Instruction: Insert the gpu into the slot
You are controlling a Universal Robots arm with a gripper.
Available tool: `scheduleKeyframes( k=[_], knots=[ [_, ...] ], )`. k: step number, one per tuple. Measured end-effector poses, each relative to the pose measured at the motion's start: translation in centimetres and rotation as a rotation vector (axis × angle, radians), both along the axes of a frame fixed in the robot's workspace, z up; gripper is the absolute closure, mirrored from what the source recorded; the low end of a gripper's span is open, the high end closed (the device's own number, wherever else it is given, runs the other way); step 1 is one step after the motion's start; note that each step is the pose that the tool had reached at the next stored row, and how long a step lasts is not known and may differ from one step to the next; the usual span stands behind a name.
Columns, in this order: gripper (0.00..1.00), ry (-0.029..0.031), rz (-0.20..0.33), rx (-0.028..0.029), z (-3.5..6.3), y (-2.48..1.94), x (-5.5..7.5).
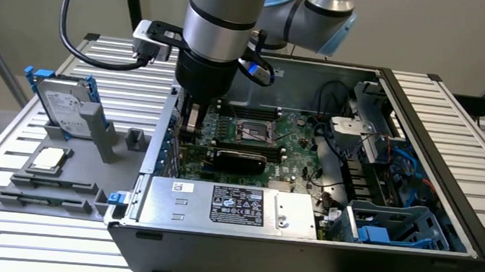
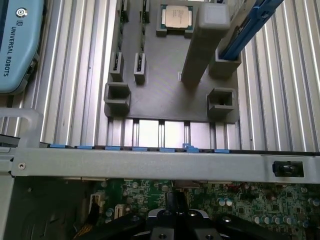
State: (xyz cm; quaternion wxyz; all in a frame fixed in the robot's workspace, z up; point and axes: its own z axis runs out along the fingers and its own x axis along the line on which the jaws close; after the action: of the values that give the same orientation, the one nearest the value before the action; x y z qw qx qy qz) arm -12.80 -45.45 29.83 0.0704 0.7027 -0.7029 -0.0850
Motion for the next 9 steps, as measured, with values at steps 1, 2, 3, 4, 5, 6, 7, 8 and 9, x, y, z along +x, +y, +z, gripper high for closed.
scheduleKeyframes(
  k=[1, 2, 3, 4, 5, 6, 7, 8, 9],
  knots=[
    [0.89, 0.0010, -0.001, 0.0002, -0.01, 0.02, -0.02],
    [0.89, 0.0013, -0.003, 0.0003, -0.03, 0.03, -0.03],
    [0.89, 0.0017, -0.005, 0.0001, -0.03, 0.04, -0.03],
    [0.89, 0.0021, -0.008, 0.0002, -0.04, 0.05, -0.03],
    [0.89, 0.0026, -0.011, 0.0002, -0.04, 0.07, -0.03],
    [0.89, 0.0031, -0.014, 0.0001, -0.05, 0.08, -0.03],
    [0.89, 0.0036, -0.016, 0.0001, -0.06, 0.09, -0.04],
    [0.89, 0.0044, -0.020, 0.0001, -0.07, 0.10, -0.04],
    [0.89, 0.0056, -0.022, 0.0000, -0.08, 0.10, -0.05]
  ],
)
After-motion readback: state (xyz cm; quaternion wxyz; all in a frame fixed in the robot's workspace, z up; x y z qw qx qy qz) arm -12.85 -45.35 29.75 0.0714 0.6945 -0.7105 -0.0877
